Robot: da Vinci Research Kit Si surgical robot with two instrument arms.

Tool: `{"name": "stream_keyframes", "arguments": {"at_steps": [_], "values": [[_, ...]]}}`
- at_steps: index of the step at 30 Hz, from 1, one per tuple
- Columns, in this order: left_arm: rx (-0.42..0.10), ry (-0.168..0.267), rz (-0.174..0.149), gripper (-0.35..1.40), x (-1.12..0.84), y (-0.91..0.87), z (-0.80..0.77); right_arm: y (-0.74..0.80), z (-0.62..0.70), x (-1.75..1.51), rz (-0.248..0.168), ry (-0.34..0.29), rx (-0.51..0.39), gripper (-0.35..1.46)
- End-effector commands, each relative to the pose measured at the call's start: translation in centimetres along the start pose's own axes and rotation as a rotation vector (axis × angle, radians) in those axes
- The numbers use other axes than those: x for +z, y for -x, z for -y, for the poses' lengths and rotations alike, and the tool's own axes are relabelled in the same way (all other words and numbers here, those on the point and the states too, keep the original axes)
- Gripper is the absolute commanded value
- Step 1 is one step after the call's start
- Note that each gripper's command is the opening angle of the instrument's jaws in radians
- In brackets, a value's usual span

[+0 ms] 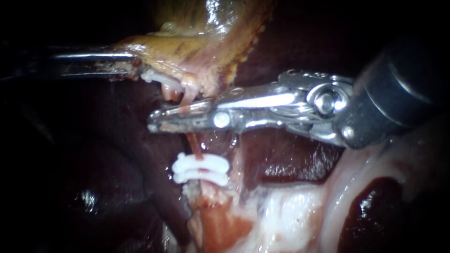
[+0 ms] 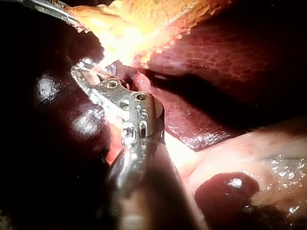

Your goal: Going back third clip right tube

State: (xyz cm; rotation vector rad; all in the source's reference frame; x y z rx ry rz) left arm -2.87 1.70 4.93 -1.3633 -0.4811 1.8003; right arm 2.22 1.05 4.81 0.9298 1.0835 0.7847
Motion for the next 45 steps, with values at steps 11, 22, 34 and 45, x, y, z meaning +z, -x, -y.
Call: {"name": "stream_keyframes", "arguments": {"at_steps": [11, 22, 34, 45], "values": [[0.0, 0.003, 0.001, -0.35, 0.0, -0.01, -0.04, 0.16, -0.18, 0.12, 0.0, 0.007, 0.006, 0.28], [0.0, 0.005, 0.001, -0.35, -0.01, -0.02, -0.07, 0.33, -0.68, 0.2, -0.011, 0.03, -0.065, 0.49], [0.0, 0.005, 0.001, -0.35, -0.01, -0.02, -0.09, 0.33, -0.78, 0.18, -0.016, 0.04, -0.142, 0.49], [0.0, 0.005, 0.001, -0.35, -0.03, -0.02, -0.1, 0.51, -0.7, -0.17, -0.039, 0.102, -0.469, 0.5]]}}
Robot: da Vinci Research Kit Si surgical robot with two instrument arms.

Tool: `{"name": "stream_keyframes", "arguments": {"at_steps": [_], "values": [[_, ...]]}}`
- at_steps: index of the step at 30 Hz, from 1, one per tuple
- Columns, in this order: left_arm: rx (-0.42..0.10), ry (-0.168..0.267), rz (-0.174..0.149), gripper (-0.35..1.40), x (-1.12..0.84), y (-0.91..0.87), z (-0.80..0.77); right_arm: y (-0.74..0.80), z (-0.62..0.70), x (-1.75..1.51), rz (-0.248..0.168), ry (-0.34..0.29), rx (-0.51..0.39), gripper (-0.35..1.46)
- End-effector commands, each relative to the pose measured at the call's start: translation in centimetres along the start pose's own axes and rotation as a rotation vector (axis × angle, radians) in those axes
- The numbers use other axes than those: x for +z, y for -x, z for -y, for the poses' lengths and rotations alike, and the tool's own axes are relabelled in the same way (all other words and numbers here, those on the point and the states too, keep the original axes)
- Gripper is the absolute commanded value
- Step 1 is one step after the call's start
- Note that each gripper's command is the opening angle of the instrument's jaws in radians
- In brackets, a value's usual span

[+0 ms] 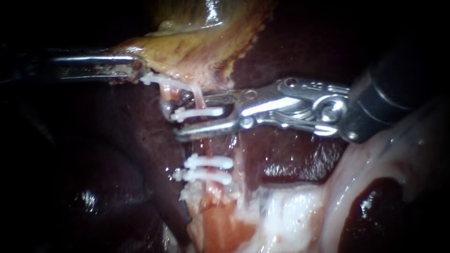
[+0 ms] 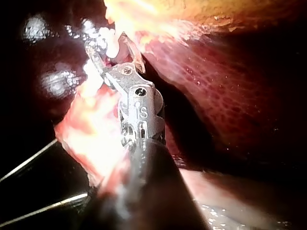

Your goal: Going back third clip right tube

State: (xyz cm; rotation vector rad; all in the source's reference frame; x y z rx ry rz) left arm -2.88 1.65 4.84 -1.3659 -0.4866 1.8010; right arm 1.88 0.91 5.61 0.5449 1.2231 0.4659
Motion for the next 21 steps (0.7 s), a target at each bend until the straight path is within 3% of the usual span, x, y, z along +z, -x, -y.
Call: {"name": "stream_keyframes", "arguments": {"at_steps": [1, 4, 12, 17, 21], "values": [[0.0, 0.0, 0.0, -0.35, 0.0, 0.0, 0.0, 0.0, 0.02, -0.09, -0.004, 0.022, -0.015, 0.5], [0.0, 0.0, 0.0, -0.35, 0.0, 0.0, 0.0, 0.07, 0.07, -0.31, -0.009, 0.064, -0.056, 0.5], [0.0, 0.0, 0.0, -0.35, 0.0, 0.0, 0.0, 0.23, 0.22, -0.88, -0.002, 0.03, -0.164, 0.5], [0.0, 0.0, 0.0, -0.35, 0.0, 0.0, 0.0, 0.25, 0.38, -1.09, -0.002, 0.0, -0.185, 0.5], [0.0, 0.0, 0.0, -0.35, 0.0, 0.0, 0.0, 0.24, 0.42, -1.14, 0.0, -0.035, -0.209, 0.5]]}}
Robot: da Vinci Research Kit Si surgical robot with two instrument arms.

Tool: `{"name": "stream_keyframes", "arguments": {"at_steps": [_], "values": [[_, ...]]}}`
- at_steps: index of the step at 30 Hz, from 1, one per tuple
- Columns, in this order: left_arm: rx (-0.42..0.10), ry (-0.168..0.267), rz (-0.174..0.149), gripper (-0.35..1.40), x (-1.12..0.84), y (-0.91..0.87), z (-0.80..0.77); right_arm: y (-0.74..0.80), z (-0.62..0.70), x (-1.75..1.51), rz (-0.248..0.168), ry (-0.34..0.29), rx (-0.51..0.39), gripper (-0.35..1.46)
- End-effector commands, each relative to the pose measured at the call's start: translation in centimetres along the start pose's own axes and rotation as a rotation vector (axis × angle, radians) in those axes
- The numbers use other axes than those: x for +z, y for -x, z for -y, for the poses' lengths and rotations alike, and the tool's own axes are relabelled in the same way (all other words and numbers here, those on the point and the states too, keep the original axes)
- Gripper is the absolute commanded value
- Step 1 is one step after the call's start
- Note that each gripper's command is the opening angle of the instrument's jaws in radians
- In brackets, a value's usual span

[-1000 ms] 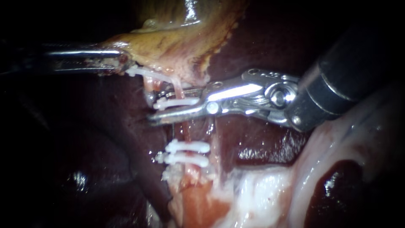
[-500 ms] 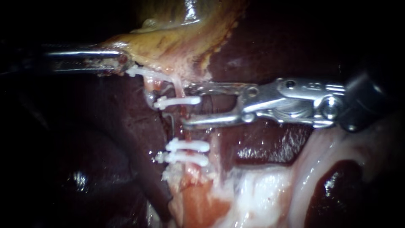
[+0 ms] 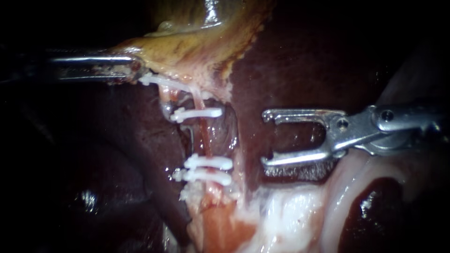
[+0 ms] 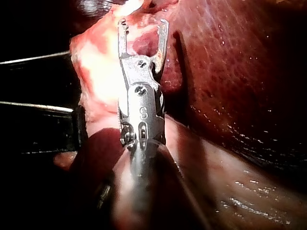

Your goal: Going back third clip right tube

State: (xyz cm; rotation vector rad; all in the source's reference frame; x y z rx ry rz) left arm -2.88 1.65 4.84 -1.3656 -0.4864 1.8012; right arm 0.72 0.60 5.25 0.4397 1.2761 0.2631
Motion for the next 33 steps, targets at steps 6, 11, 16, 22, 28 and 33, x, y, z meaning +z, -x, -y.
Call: {"name": "stream_keyframes", "arguments": {"at_steps": [6, 11, 16, 22, 28, 33], "values": [[0.0, 0.0, 0.0, -0.35, 0.0, 0.0, 0.0, 0.04, 0.02, -0.12, 0.0, -0.007, -0.027, 0.5], [0.0, 0.003, 0.0, -0.35, 0.01, 0.01, 0.0, 0.05, 0.02, -0.2, 0.0, -0.011, -0.039, 0.5], [0.001, 0.002, 0.0, -0.35, 0.03, 0.01, -0.01, 0.04, 0.02, -0.21, 0.0, -0.011, -0.045, 0.5], [0.005, 0.006, 0.0, -0.35, 0.11, 0.09, -0.02, 0.04, 0.03, -0.22, 0.003, -0.012, -0.045, 0.5], [-0.001, 0.017, 0.009, -0.35, 0.34, 0.26, -0.01, 0.05, 0.03, -0.23, 0.003, -0.013, -0.045, 0.5], [0.0, 0.021, 0.018, -0.35, 0.5, 0.36, 0.02, 0.05, 0.03, -0.24, 0.002, -0.013, -0.045, 0.5]]}}
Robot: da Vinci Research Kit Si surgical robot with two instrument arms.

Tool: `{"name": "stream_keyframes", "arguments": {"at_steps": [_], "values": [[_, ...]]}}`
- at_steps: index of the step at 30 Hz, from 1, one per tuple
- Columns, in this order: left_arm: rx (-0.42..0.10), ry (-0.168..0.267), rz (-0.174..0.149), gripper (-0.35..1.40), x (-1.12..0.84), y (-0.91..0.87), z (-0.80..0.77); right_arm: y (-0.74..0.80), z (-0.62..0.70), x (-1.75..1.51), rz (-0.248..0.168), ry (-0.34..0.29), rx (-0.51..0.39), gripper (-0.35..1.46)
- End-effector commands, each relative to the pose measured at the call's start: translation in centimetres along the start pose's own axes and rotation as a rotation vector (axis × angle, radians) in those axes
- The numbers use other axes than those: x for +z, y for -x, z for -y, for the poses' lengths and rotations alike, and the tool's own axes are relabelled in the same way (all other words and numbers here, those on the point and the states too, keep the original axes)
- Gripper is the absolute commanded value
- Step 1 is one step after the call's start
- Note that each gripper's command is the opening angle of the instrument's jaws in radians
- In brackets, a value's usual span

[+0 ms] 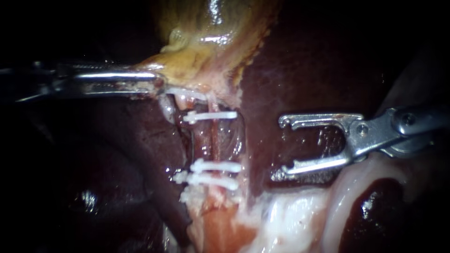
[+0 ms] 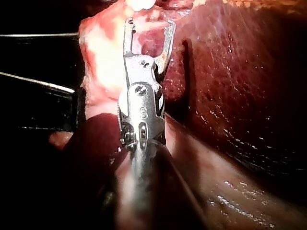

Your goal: Going back third clip right tube

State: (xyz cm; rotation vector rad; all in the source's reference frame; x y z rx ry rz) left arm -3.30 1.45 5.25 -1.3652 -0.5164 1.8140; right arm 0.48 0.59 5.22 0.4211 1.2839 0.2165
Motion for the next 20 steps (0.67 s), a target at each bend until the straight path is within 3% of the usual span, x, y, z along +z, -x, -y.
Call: {"name": "stream_keyframes", "arguments": {"at_steps": [1, 6, 20], "values": [[0.001, 0.001, 0.004, -0.35, 0.03, 0.01, 0.01, 0.0, 0.0, 0.0, 0.0, 0.0, 0.0, 0.5], [-0.002, 0.006, 0.004, -0.35, 0.14, 0.04, 0.0, 0.0, 0.0, 0.0, 0.003, -0.001, 0.0, 0.5], [-0.002, 0.006, 0.004, -0.35, 0.14, 0.04, 0.0, 0.0, 0.0, -0.01, 0.002, -0.001, 0.0, 0.5]]}}
